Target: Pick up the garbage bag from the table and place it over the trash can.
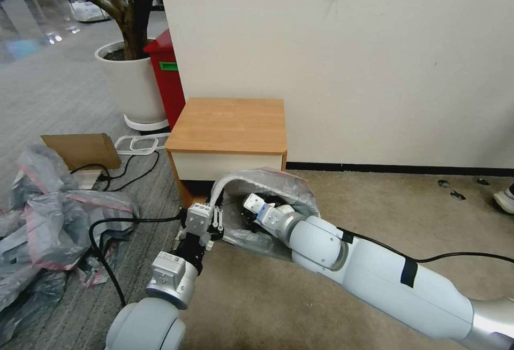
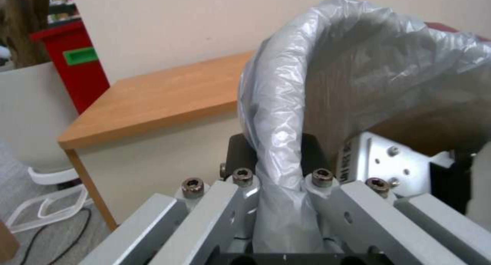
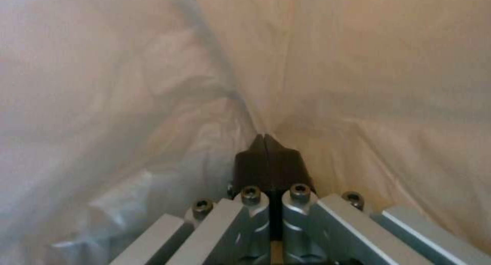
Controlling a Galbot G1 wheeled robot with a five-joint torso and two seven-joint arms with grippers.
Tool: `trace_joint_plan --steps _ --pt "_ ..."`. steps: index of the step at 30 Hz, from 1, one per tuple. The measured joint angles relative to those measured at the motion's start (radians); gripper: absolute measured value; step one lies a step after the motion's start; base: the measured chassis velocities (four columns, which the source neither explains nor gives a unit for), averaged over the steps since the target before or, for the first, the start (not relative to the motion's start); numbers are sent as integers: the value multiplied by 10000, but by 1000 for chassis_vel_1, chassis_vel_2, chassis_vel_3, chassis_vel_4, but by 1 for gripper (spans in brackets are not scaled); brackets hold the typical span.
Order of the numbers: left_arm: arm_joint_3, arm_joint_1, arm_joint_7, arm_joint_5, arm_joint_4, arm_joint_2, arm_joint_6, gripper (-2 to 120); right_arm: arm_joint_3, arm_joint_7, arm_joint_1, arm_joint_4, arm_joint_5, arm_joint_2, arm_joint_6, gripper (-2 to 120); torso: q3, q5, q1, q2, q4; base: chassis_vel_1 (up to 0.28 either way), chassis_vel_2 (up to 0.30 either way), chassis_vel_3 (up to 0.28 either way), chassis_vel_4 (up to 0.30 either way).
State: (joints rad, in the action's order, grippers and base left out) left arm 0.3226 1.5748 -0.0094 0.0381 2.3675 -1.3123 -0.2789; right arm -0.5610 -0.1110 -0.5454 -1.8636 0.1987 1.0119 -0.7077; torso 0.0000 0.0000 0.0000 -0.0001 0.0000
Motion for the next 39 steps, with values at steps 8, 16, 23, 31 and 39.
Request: trace_joint_plan --steps 8,16,23,31,39 --pt "-125 43 53 96 108 -22 11 5 -66 -215 -6 381 3 189 2 0 0 0 0 0 0 0 0 0 0" --pt "-249 103 76 144 140 -61 46 5 -56 -283 -30 340 23 92 2 0 0 1 -1 0 1 0 0 0 0" --pt "157 15 -11 -121 -194 -75 53 5 135 -420 -176 -579 1350 -366 6 0 0 0 0 0 0 0 0 0 0" --pt "296 -160 -380 -679 -818 -159 -29 5 283 -450 -218 -1532 2575 -966 17 0 0 0 0 0 1 0 0 0 0" --pt "241 -284 -1668 -3128 -1379 -276 -654 5 1576 -385 -1415 -2765 3691 -1719 53 0 0 2 0 1 1 0 0 0 0"
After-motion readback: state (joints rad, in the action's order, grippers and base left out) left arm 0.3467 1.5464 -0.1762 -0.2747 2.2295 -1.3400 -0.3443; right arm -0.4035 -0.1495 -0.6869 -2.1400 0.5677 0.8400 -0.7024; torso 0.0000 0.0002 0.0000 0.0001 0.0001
